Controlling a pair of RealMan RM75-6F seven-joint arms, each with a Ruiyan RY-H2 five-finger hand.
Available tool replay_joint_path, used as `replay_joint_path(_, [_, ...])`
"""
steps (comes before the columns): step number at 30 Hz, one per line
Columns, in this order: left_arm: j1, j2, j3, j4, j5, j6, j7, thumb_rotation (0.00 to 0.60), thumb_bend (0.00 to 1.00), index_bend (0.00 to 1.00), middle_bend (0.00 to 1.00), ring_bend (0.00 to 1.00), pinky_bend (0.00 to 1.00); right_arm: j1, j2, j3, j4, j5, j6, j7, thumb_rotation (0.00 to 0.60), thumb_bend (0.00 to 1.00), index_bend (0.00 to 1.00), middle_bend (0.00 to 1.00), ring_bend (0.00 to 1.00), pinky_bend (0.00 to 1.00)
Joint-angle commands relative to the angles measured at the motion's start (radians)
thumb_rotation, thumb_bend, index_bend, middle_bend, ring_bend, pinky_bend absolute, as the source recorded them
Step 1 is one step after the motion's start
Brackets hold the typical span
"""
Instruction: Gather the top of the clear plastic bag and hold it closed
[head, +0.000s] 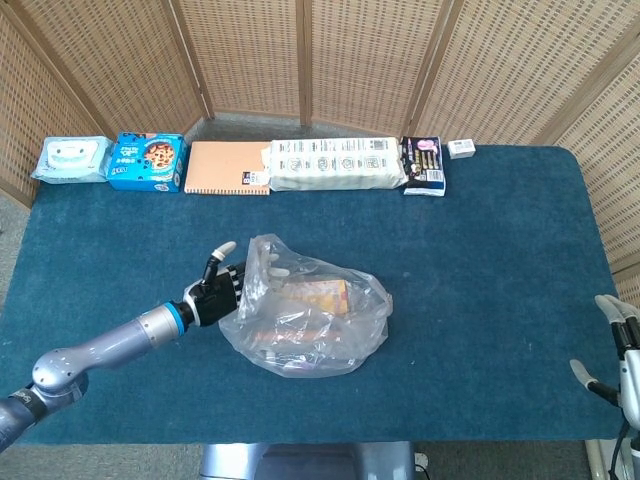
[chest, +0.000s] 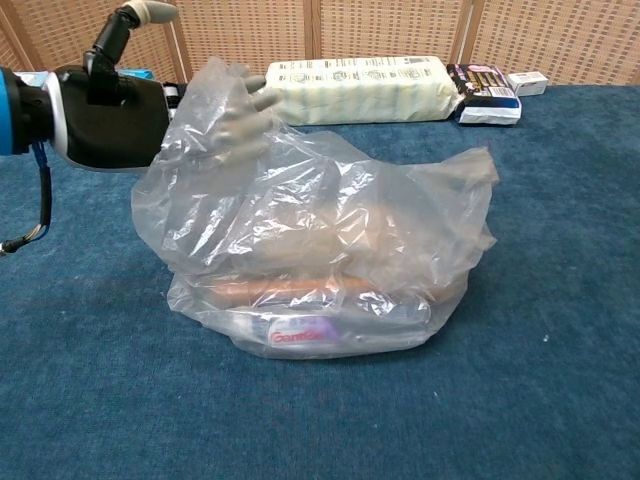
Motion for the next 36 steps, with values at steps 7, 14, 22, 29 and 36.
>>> replay_joint_path(7, [-0.146, -0.056, 0.147, -0.02, 0.046, 0.23, 0.02, 0.0, 0.28, 0.09, 0.25, 0.21, 0.18, -0.002, 0.0, 0.002, 0.005, -0.009, 0.01, 0.014, 0.6, 0.2, 0.12, 0.17, 0.18, 0.25])
replay_joint_path(14, [-0.247, -0.098, 0.179, 0.038, -0.097, 0.273, -0.137, 0.0, 0.28, 0.05, 0.24, 0.21, 0.2, -0.007, 0.003, 0.004, 0.009, -0.012, 0.021, 0.032, 0.6, 0.2, 0.13, 0.17, 0.18, 0.25])
replay_joint_path(22, [-0.202, -0.173, 0.054, 0.079, -0.173, 0.212, -0.234, 0.0, 0.28, 0.1, 0.25, 0.36, 0.46, -0.014, 0.005, 0.006, 0.013, -0.011, 0.034, 0.042, 0.6, 0.2, 0.13, 0.17, 0.18, 0.25])
replay_joint_path(29, [-0.133, -0.178, -0.016, 0.083, -0.188, 0.158, -0.245, 0.0, 0.28, 0.13, 0.28, 0.41, 0.56, -0.013, 0.001, 0.006, 0.017, -0.013, 0.035, 0.043, 0.6, 0.2, 0.13, 0.17, 0.18, 0.25])
replay_joint_path(36, [-0.001, -0.178, -0.142, 0.075, -0.208, -0.013, -0.207, 0.0, 0.28, 0.25, 0.41, 0.52, 0.64, -0.004, -0.004, 0.008, 0.013, -0.019, 0.026, 0.034, 0.6, 0.2, 0.13, 0.17, 0.18, 0.25])
